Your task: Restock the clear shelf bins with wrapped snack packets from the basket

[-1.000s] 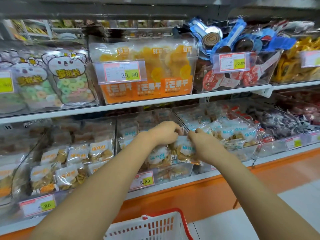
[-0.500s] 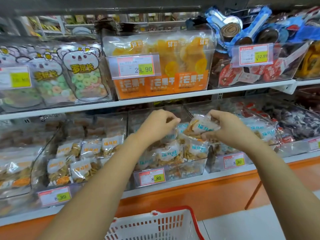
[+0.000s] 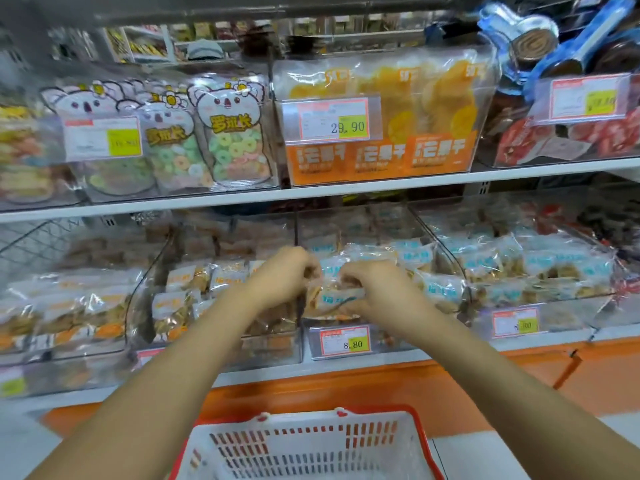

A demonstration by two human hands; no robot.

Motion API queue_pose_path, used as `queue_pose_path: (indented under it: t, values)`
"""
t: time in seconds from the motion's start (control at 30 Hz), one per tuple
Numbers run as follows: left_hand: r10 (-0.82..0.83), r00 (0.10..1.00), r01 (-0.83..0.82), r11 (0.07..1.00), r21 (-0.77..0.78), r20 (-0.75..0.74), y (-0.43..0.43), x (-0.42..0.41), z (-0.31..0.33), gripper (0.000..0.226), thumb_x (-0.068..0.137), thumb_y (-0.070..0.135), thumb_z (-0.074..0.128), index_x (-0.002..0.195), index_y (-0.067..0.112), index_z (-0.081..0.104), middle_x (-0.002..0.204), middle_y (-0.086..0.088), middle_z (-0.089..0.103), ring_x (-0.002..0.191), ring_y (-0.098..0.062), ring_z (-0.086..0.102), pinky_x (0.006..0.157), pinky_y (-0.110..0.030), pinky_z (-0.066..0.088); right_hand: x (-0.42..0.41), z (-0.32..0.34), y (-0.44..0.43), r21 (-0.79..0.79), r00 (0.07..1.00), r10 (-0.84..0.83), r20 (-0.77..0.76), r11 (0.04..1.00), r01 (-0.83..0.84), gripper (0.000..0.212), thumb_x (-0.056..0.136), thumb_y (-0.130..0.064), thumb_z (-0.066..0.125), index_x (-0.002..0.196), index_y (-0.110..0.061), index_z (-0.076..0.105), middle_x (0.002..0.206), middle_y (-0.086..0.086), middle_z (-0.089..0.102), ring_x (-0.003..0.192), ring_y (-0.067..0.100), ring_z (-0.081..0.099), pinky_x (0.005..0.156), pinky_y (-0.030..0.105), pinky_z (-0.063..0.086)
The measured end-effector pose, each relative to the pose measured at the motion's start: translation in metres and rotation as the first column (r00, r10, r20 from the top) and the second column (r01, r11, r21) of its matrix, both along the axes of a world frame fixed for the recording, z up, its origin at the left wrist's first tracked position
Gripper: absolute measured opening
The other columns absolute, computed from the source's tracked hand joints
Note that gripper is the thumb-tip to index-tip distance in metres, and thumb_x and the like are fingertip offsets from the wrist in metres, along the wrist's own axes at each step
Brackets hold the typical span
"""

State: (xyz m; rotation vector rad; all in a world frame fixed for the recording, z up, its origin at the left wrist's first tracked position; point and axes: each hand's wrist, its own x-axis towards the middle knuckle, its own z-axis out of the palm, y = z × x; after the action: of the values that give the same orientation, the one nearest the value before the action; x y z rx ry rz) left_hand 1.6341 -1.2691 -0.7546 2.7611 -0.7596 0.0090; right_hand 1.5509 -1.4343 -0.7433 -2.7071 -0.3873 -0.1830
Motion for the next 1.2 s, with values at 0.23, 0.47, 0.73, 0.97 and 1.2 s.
queue_pose_path:
  t: [0.23,0.47,0.73,0.97,1.2]
  values:
    - [0.016,0.999,-0.027,0.971,-0.237,-0.050,0.002,0.014,0.004,0.012,0.078,0.020,0.077,0.074,0.016,0.067,0.075,0.009,0.066,0.071,-0.007,0.060,0.067,-0.023,0.044,0.007,-0.005,0.022,-0.457,0.992,-0.024,0.123,0.886,0.078,0.033,0.086,0.003,0.053,0.114,-0.013,0.056,0.105,0.006,0.060,0.097,0.025,0.057,0.065,0.031,0.035]
    - [0.054,0.998,-0.062,0.929,-0.365,-0.030,0.000,0.007,-0.006,0.013,0.085,0.019,0.070,0.076,0.018,0.061,0.079,0.004,0.065,0.076,-0.013,0.060,0.069,-0.028,0.046,0.019,0.007,0.043,-0.622,0.994,-0.101,-0.043,0.782,0.052,0.021,0.090,0.000,0.051,0.108,-0.009,0.059,0.104,0.006,0.060,0.091,0.024,0.058,0.070,0.029,0.040]
    - [-0.009,0.996,-0.020,0.947,-0.322,-0.088,0.000,-0.017,0.005,0.027,0.099,0.040,0.043,0.107,0.020,0.059,0.098,0.004,0.065,0.090,-0.013,0.059,0.076,-0.030,0.045,0.045,0.013,0.046,-0.530,0.904,-0.120,-0.410,0.838,-0.129,0.049,0.082,-0.022,0.074,0.126,-0.008,0.056,0.112,0.005,0.062,0.106,0.024,0.061,0.092,0.032,0.049]
    - [0.087,0.956,-0.035,0.982,-0.184,0.280,-0.010,-0.042,-0.043,0.038,0.103,0.033,0.032,0.122,0.010,0.055,0.114,-0.007,0.060,0.105,-0.023,0.054,0.089,-0.034,0.042,0.026,0.023,0.003,0.103,0.966,0.011,-0.257,0.995,0.016,0.018,0.084,-0.020,0.070,0.101,-0.020,0.065,0.091,-0.005,0.062,0.085,0.014,0.059,0.071,0.026,0.046]
    - [0.056,0.896,0.006,0.990,-0.138,0.440,-0.041,-0.048,-0.040,0.031,0.095,0.010,0.048,0.124,0.003,0.056,0.124,-0.014,0.060,0.116,-0.030,0.054,0.106,-0.040,0.036,-0.018,-0.026,-0.062,0.566,0.735,-0.666,0.124,0.656,0.499,0.029,0.095,-0.006,0.049,0.121,-0.014,0.059,0.118,0.005,0.060,0.093,0.019,0.058,0.071,0.026,0.042]
